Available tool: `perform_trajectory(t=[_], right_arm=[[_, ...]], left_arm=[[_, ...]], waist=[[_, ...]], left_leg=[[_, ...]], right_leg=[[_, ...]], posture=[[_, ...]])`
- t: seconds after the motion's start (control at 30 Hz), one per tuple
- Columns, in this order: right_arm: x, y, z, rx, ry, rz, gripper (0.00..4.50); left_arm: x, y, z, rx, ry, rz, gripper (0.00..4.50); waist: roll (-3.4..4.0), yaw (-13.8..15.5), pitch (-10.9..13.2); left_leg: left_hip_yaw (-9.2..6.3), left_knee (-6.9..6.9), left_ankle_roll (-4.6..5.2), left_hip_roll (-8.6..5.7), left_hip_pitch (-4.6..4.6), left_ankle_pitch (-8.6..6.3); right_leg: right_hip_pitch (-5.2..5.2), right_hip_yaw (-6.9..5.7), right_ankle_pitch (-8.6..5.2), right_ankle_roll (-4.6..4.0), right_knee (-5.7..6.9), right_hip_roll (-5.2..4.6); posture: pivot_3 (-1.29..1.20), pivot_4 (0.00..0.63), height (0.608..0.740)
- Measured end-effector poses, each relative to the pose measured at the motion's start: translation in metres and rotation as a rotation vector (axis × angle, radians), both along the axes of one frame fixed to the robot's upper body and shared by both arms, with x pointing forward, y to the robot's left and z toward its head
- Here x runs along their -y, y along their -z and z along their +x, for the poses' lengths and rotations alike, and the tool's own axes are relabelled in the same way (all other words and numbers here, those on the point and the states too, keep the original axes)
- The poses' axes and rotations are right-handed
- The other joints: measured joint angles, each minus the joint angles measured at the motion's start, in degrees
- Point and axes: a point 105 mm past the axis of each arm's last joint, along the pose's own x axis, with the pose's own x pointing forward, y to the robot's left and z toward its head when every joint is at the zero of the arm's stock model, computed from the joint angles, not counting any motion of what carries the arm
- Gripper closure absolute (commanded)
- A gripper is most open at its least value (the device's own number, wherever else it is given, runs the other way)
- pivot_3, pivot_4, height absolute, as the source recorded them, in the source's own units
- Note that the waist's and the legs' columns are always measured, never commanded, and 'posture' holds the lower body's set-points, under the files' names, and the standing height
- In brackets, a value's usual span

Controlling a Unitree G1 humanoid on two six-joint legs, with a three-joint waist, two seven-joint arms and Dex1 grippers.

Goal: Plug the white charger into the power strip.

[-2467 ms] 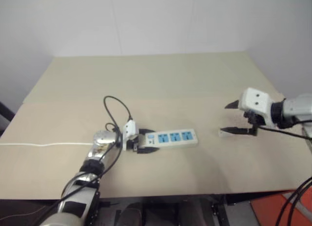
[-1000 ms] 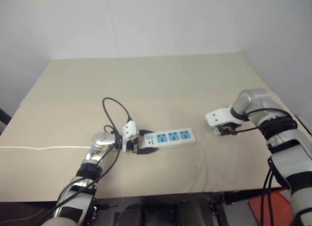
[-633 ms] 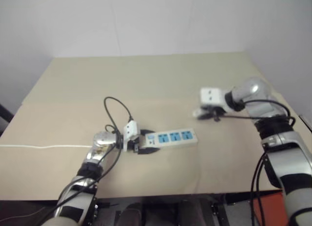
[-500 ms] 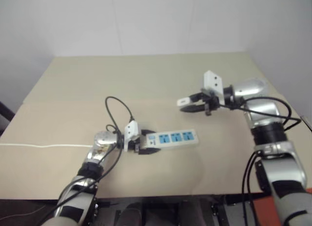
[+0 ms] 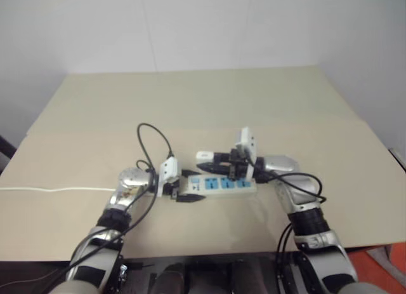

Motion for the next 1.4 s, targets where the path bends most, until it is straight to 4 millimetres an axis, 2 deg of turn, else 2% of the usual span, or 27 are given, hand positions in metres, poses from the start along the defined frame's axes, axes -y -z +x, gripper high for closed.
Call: perform_trajectory(t=[0.07, 0.1, 0.27, 0.6, 1.4], right_arm=[[-0.003, 0.005, -0.004, 0.028, -0.019, -0.009, 3.38], [-0.006, 0.014, -0.005, 0.025, -0.027, -0.031, 3.38], [-0.002, 0.032, -0.002, 0.029, -0.015, -0.084, 3.38], [-0.001, 0.035, 0.006, 0.074, -0.01, -0.081, 3.38], [0.004, 0.04, 0.002, 0.099, -0.037, -0.108, 3.38]], left_arm=[[0.0, 0.0, 0.001, -0.006, 0.005, 0.003, 1.2], [-0.001, 0.0, 0.001, -0.01, 0.006, 0.004, 1.2], [-0.001, 0.0, 0.001, -0.01, 0.009, 0.005, 1.2], [-0.004, 0.001, 0.001, -0.012, 0.004, 0.013, 1.2], [-0.004, 0.001, -0.001, 0.0, -0.008, 0.015, 1.2]], waist=[[0.0, 0.02, 0.0], [0.0, 0.0, 0.0], [0.0, 0.01, 0.0], [0.0, -0.08, 0.0], [-0.02, -0.11, -0.06]], left_leg=[[0.0, 0.0, 0.0, 0.01, 0.01, 0.0], [0.0, 0.0, 0.0, 0.01, 0.02, 0.0], [0.0, 0.0, 0.0, 0.01, 0.04, 0.0], [0.0, 0.0, 0.0, 0.03, 0.1, 0.0], [0.01, -0.01, 0.0, 0.05, 0.13, 0.0]], right_leg=[[0.01, 0.0, 0.0, 0.0, -0.01, 0.03], [0.02, 0.0, 0.0, 0.01, 0.01, 0.04], [0.03, 0.0, 0.0, 0.0, 0.01, 0.05], [0.07, 0.01, 0.0, 0.0, 0.02, 0.08], [0.1, 0.05, 0.0, 0.0, 0.0, 0.08]], posture=[[0.0, 0.15, 0.74], [0.0, 0.15, 0.74], [0.0, 0.15, 0.74], [0.0, 0.15, 0.74], [0.0, 0.15, 0.74]])
